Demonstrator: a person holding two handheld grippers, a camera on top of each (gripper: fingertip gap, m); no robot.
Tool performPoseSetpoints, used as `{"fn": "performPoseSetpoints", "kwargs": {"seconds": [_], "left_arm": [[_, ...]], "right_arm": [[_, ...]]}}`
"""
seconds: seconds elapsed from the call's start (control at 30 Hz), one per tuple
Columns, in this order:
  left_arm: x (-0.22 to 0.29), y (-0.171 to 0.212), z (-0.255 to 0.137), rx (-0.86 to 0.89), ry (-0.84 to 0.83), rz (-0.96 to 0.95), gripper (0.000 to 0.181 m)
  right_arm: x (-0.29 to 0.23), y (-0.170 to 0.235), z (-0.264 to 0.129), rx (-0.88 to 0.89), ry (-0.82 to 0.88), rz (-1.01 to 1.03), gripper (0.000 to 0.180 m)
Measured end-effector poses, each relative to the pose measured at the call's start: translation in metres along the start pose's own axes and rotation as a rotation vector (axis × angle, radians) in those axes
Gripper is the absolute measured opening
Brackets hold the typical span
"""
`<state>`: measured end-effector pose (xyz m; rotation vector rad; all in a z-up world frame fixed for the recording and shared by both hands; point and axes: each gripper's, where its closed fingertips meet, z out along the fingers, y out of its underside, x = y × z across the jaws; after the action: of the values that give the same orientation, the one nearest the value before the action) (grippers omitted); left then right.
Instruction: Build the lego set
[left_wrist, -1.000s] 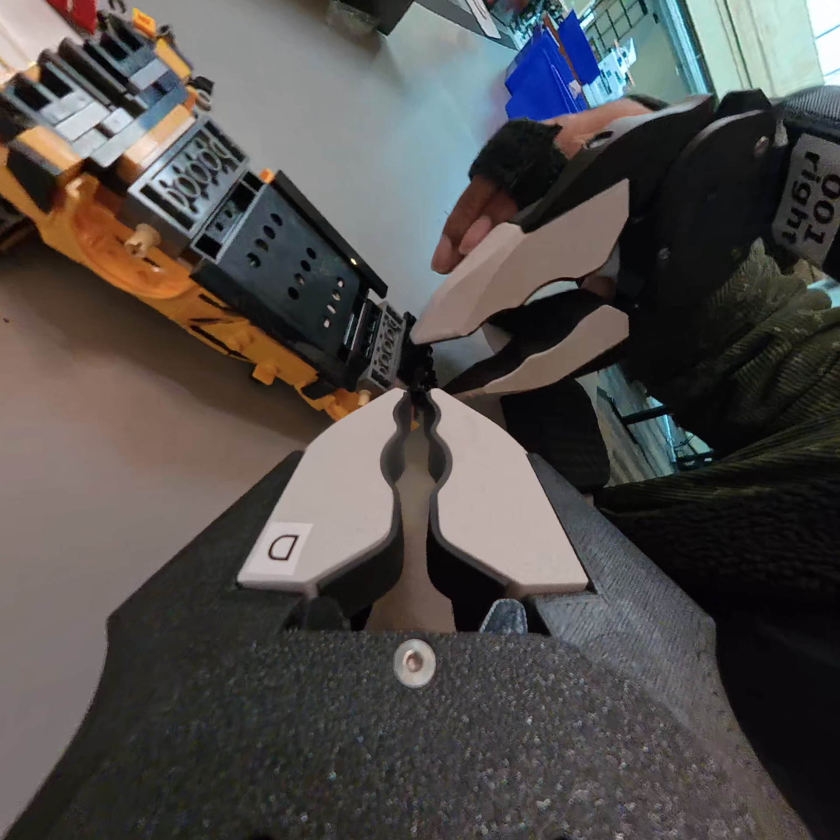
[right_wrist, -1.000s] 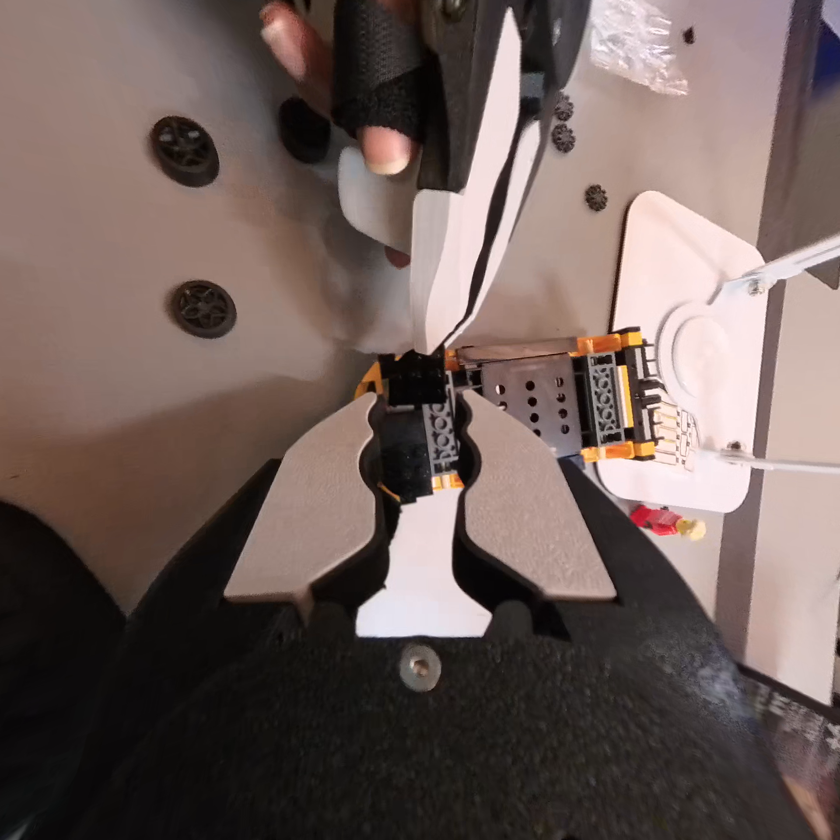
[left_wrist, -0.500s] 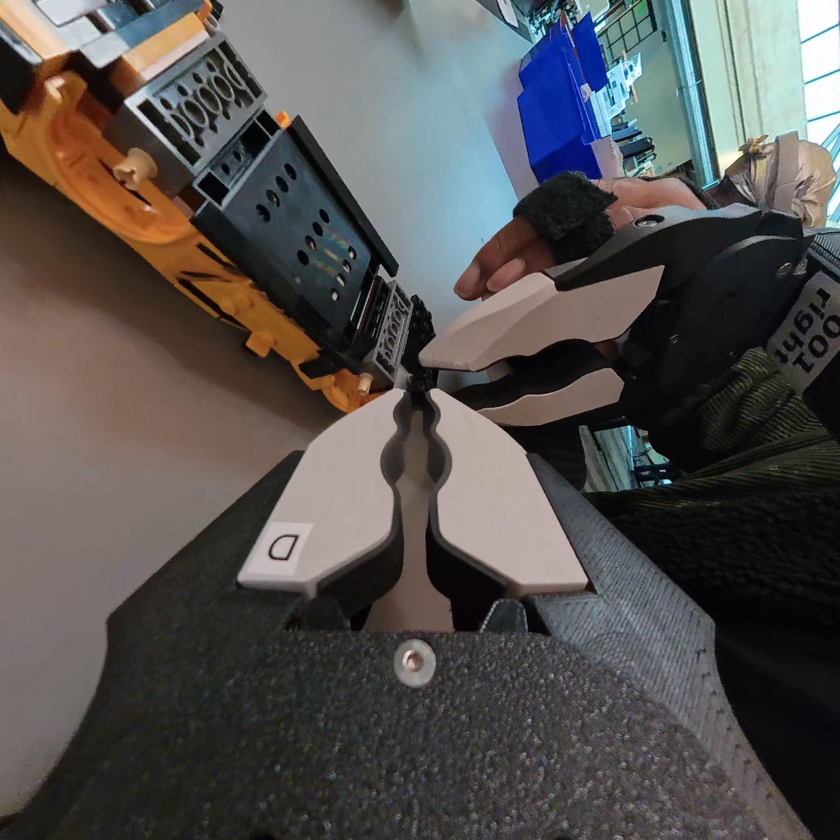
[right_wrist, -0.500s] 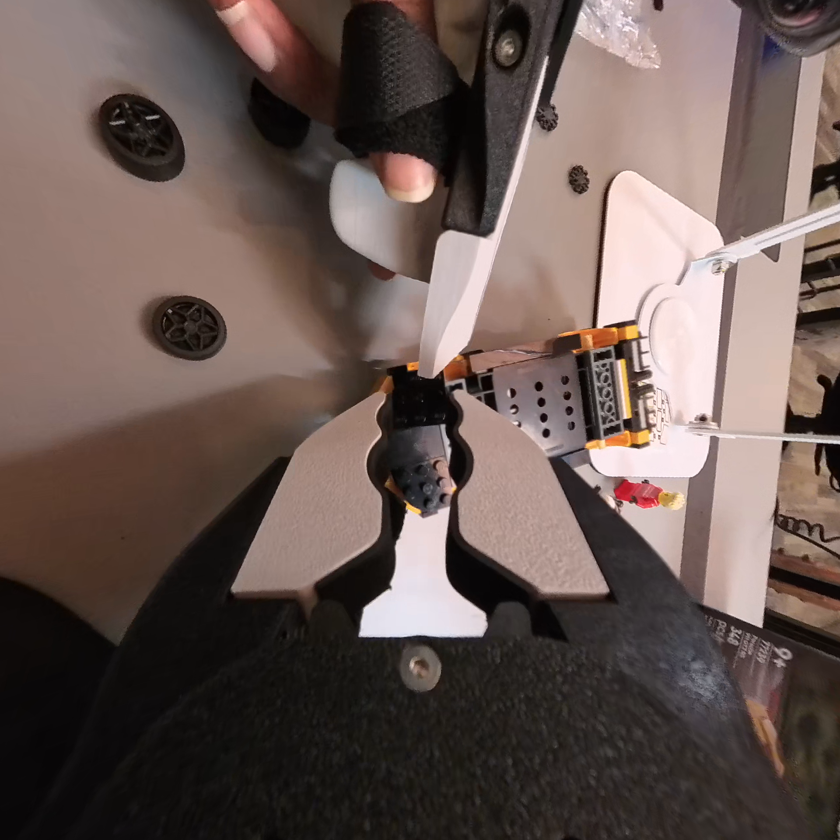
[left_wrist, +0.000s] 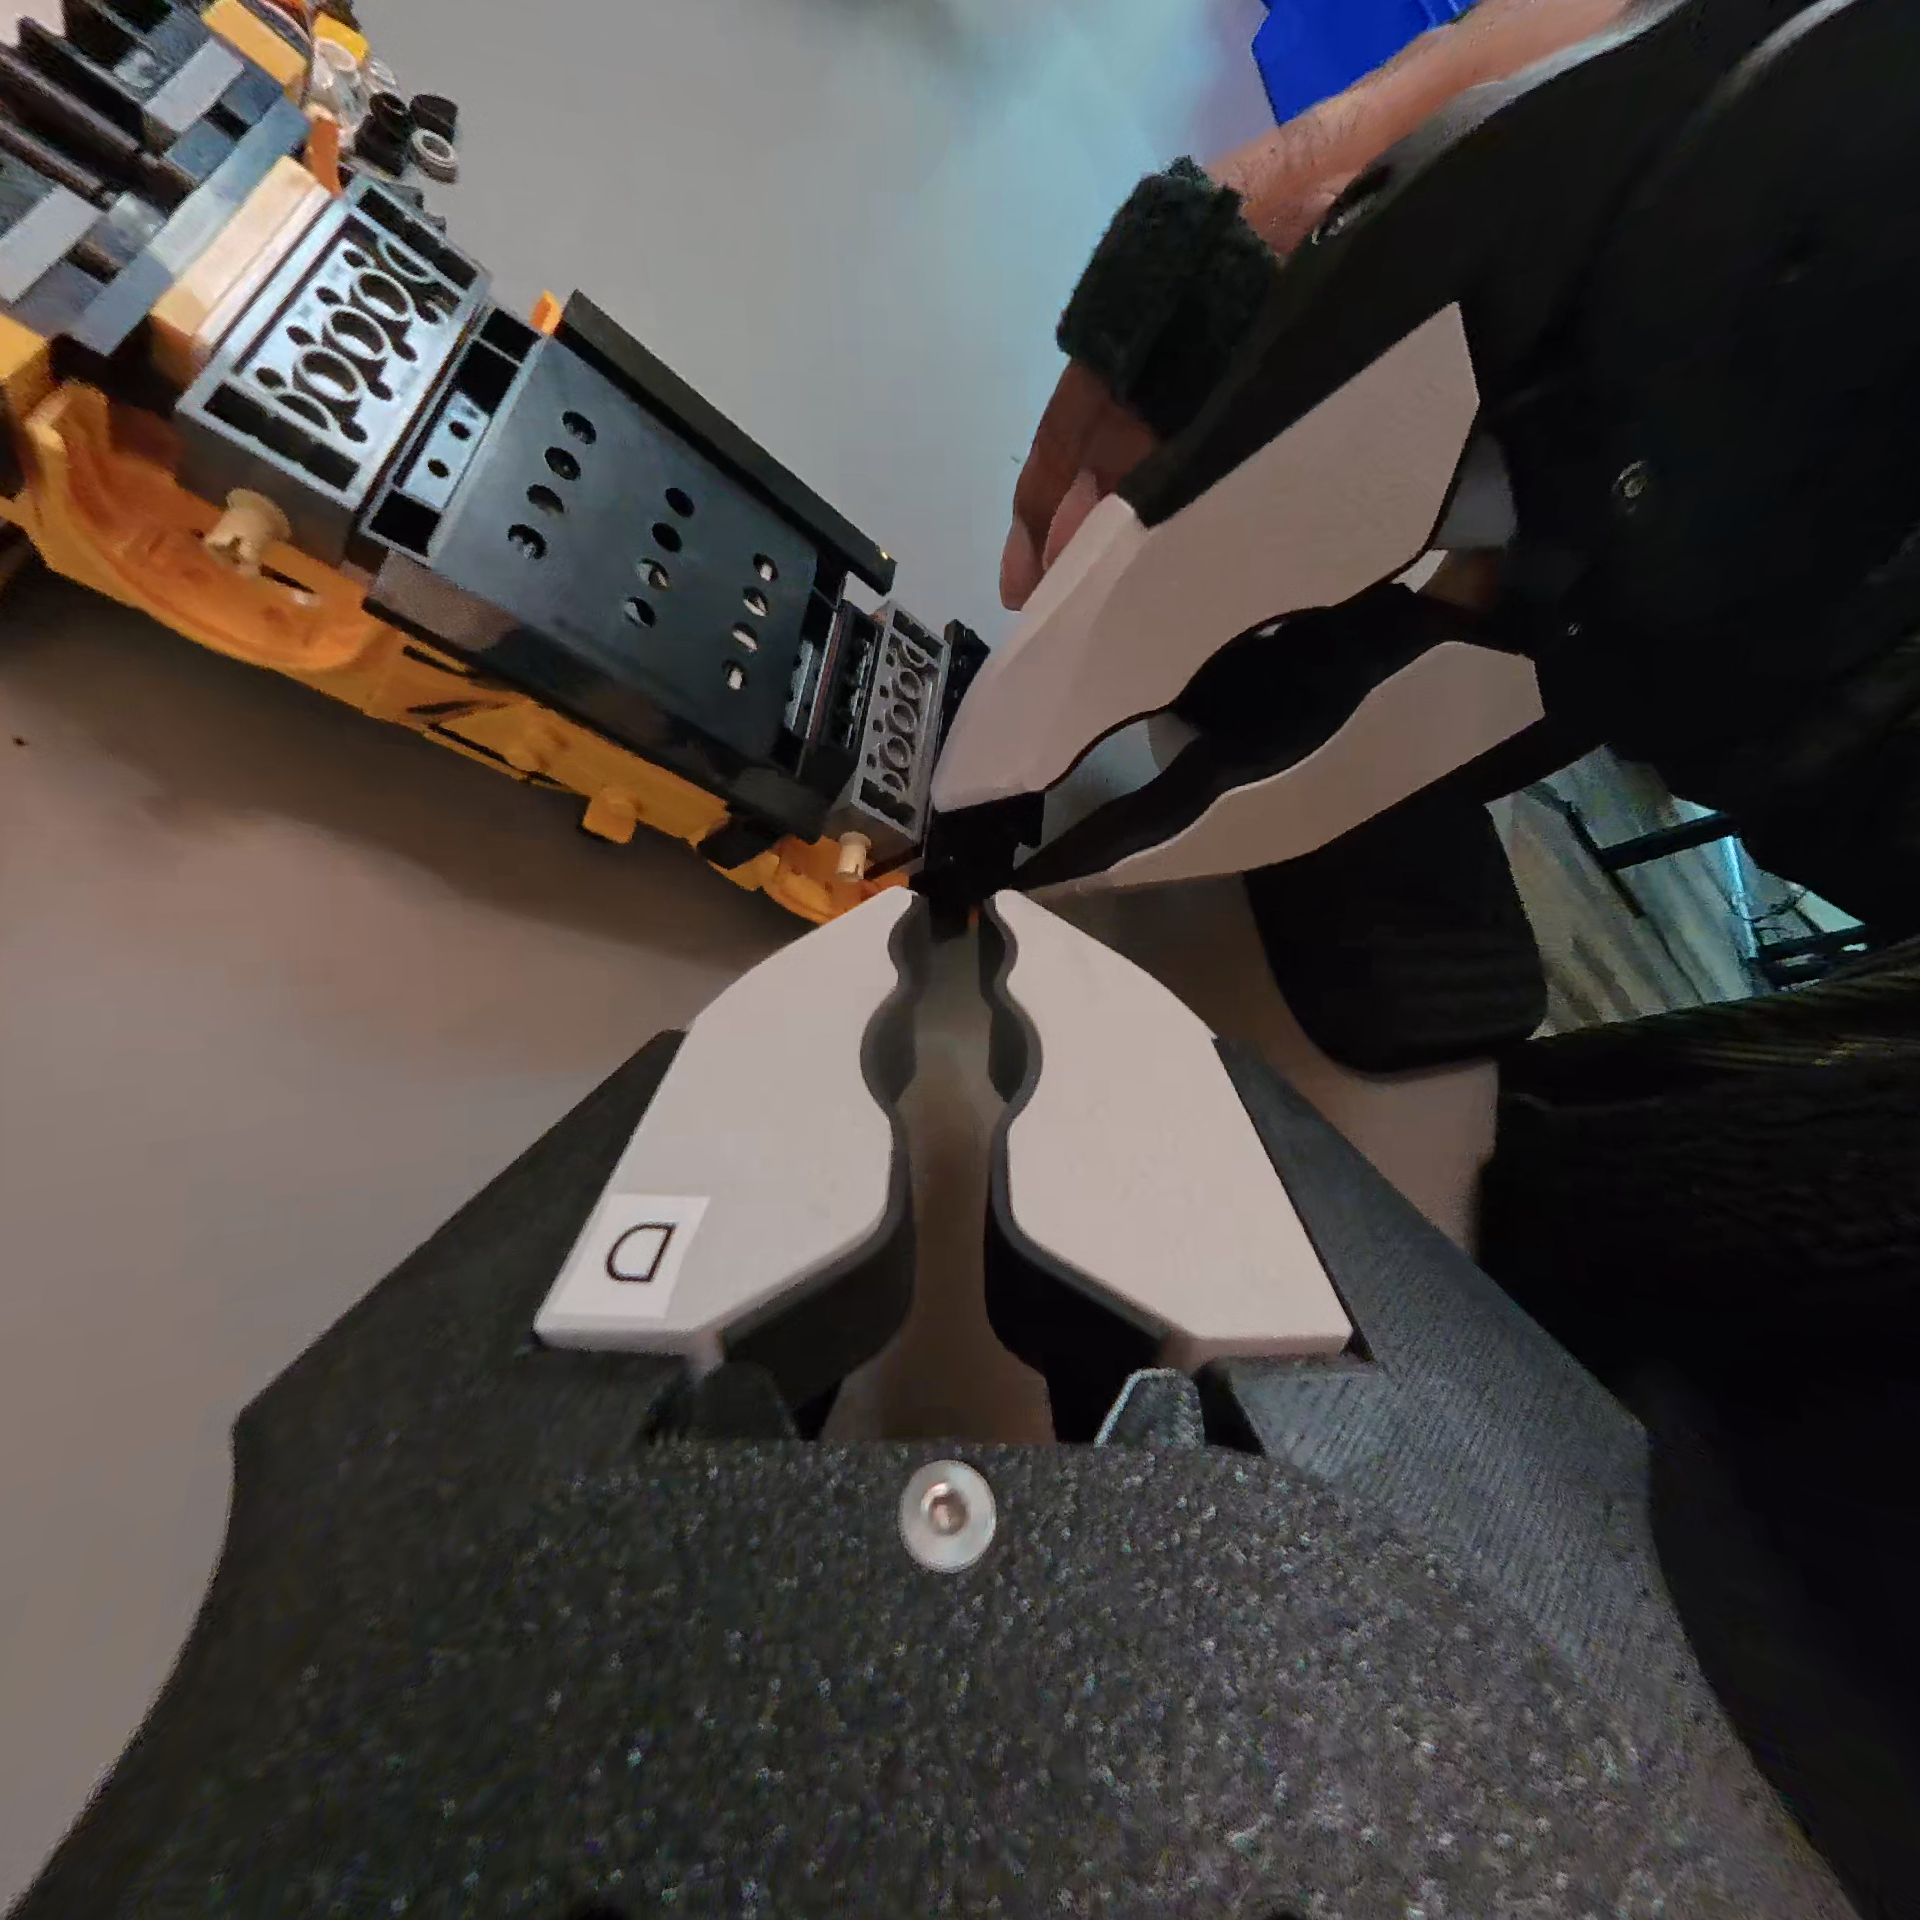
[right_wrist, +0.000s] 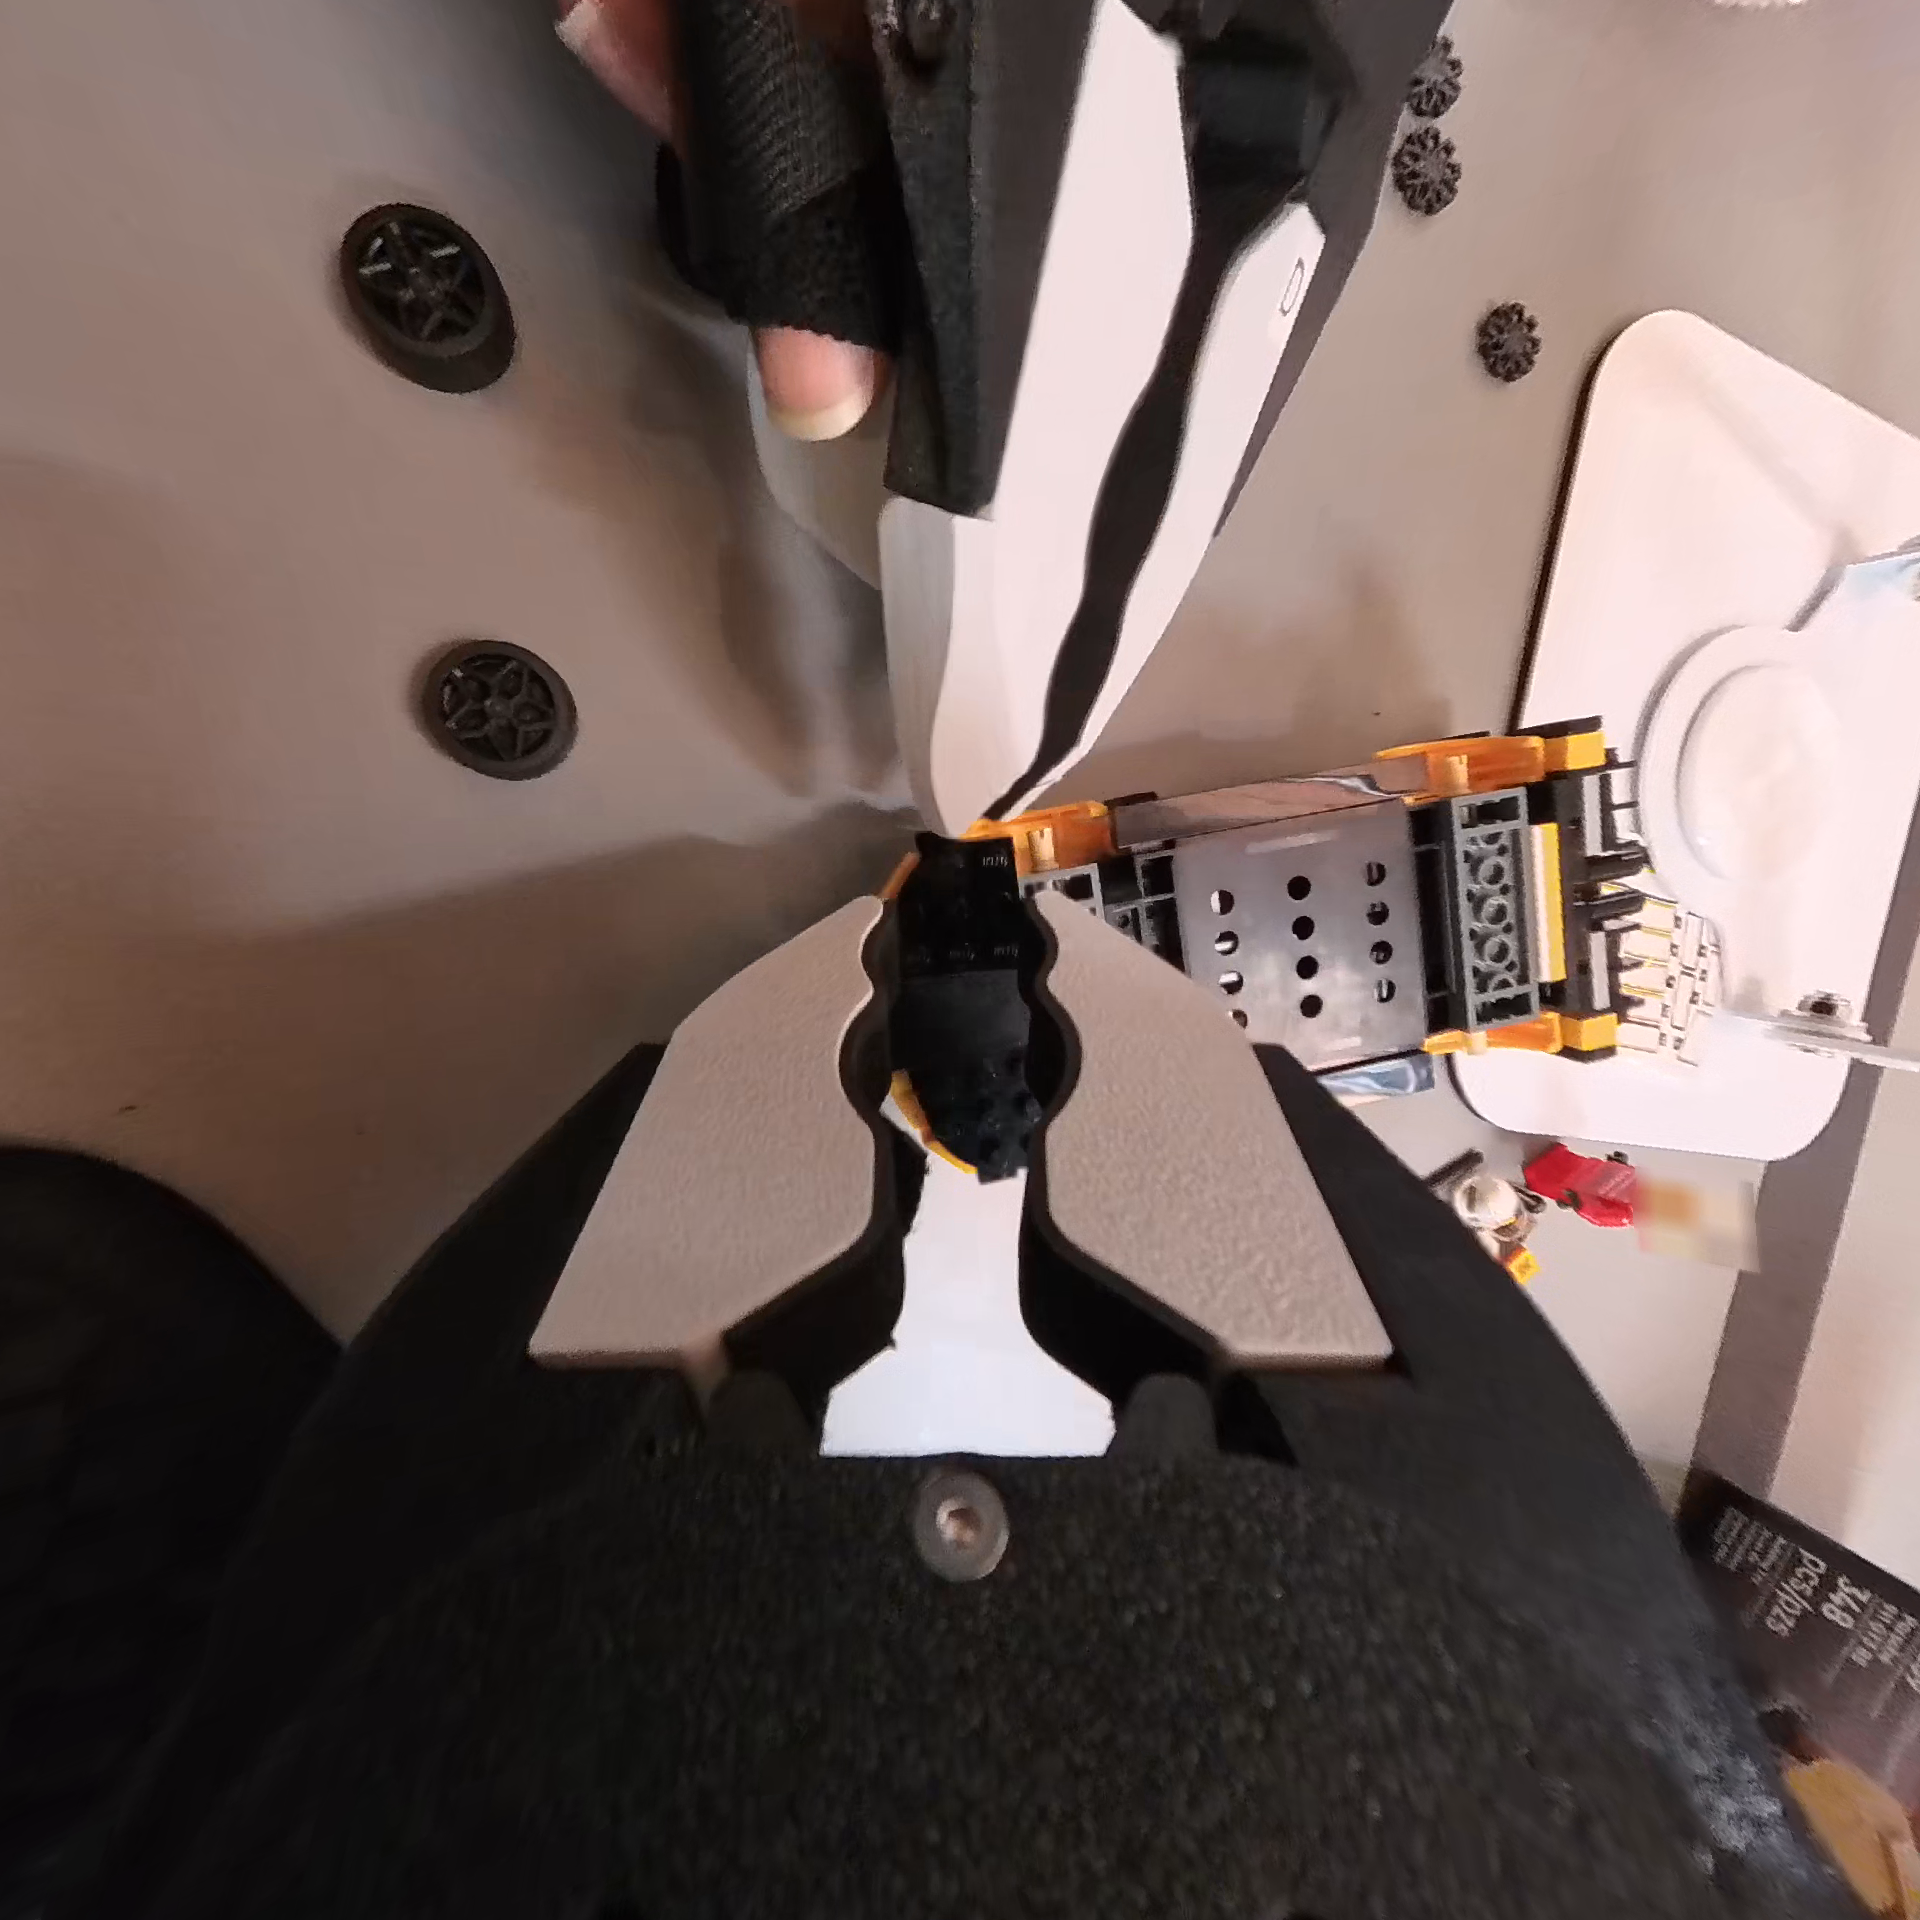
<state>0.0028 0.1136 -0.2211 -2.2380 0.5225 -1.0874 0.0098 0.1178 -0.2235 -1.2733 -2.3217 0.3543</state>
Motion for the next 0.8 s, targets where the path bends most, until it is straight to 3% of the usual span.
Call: {"fn": "performPoseSetpoints", "kwargs": {"seconds": [0.8], "left_arm": [[0.0020, 0.0039, 0.0072, -0.015, 0.015, -0.005, 0.009]], "right_arm": [[0.0008, 0.0018, -0.0012, 0.053, -0.068, 0.027, 0.024]]}}
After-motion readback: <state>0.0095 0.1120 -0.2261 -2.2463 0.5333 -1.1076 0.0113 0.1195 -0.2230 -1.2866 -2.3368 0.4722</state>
